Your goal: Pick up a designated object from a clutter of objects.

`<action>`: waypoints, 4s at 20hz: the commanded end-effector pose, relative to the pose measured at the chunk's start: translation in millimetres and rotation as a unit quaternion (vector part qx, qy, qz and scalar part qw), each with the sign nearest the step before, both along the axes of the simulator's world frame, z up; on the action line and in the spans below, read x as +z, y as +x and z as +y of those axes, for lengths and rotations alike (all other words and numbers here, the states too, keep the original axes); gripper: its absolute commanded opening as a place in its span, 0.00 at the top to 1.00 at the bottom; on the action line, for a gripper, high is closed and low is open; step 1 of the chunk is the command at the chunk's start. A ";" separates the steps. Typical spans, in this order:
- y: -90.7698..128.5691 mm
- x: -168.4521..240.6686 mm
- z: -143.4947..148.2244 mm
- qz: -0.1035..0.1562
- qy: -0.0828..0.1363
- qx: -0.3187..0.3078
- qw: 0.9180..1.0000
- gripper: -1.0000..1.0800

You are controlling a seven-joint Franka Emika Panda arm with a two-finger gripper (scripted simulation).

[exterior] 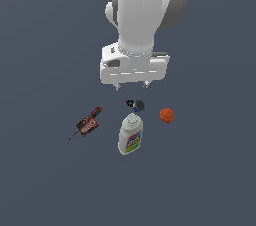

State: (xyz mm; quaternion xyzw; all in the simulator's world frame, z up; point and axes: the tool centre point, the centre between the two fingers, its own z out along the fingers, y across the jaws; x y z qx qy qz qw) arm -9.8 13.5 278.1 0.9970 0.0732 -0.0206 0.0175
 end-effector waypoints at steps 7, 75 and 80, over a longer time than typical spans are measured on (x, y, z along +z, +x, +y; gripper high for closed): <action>-7.2 -35.6 1.6 0.000 0.004 0.073 0.997 0.04; -115.8 -263.3 12.5 -0.007 0.026 0.501 0.865 0.04; -115.5 -262.7 12.7 -0.007 0.026 0.501 0.865 1.00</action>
